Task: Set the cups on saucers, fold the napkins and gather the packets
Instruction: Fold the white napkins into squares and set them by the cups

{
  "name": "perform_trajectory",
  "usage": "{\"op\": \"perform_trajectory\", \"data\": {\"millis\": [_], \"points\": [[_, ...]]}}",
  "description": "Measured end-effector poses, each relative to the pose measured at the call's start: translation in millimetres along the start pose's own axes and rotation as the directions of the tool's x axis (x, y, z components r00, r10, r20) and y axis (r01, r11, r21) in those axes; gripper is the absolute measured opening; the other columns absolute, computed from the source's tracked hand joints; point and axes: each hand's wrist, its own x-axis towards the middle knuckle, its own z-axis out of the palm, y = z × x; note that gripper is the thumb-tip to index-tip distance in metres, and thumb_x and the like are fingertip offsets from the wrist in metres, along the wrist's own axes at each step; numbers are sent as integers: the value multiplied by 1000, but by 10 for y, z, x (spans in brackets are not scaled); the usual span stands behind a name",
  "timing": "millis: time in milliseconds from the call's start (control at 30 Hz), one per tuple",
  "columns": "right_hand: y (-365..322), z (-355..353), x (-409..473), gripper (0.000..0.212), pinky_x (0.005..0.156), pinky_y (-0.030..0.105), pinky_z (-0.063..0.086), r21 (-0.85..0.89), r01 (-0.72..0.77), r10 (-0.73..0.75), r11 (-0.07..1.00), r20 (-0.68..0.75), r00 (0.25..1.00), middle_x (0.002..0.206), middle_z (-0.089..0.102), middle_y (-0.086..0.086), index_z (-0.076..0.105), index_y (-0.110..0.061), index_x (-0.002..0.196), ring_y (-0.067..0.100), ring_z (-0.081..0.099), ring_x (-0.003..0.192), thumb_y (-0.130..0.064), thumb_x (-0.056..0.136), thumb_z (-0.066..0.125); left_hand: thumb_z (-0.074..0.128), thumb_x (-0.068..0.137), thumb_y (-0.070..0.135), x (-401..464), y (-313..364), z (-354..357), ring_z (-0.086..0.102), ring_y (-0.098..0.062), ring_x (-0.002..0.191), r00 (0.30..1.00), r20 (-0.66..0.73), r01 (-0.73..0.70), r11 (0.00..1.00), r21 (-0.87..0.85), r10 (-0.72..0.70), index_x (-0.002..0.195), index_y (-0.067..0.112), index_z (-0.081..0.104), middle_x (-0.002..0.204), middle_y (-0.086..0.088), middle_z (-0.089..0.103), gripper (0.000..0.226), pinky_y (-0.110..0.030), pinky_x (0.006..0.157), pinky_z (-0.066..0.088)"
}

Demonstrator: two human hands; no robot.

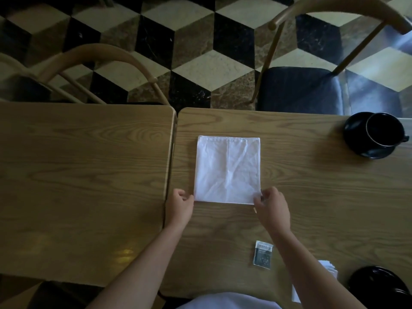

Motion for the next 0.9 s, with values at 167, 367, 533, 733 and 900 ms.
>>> {"op": "perform_trajectory", "data": {"millis": [167,367,533,733,900], "points": [[-83,-39,58,28,66,33,48,101,-203,176,974,227,958,77,69,1,69,-7,83,23,67,76,-35,86,69,69,89,22,62,123,41,47,-15,43,924,309,327,886,-328,-226,84,8,60,54,-4,51,17,-22,43,39],[-273,-244,144,21,33,15,26,343,-322,211,882,322,923,36,49,-6,70,-5,71,9,41,27,-22,83,72,65,91,13,68,306,-71,57,-21,72,939,297,282,879,-385,-171,94,6,63,86,-12,59,8,-26,49,46],[-129,-384,-201,13,36,19,25,532,-339,133,776,388,912,50,46,-3,71,-3,80,9,38,35,-16,84,72,58,91,-7,-199,257,-273,60,-27,76,902,401,393,691,-607,-161,92,2,53,94,-20,59,10,-30,48,54],[348,-329,-727,26,39,19,28,479,-391,192,786,412,891,66,52,1,73,5,94,11,44,45,-19,82,75,68,86,-5,-604,-247,-297,58,-14,46,911,390,344,771,-535,-135,90,2,59,61,-9,62,12,-19,39,44],[646,-264,-1063,15,49,29,22,421,-474,234,774,505,831,59,48,7,66,-5,81,19,35,48,-17,78,75,68,89,2,-927,-711,-250,61,-17,58,905,391,328,862,-386,-169,110,9,54,89,-14,66,26,-24,44,46]]}}
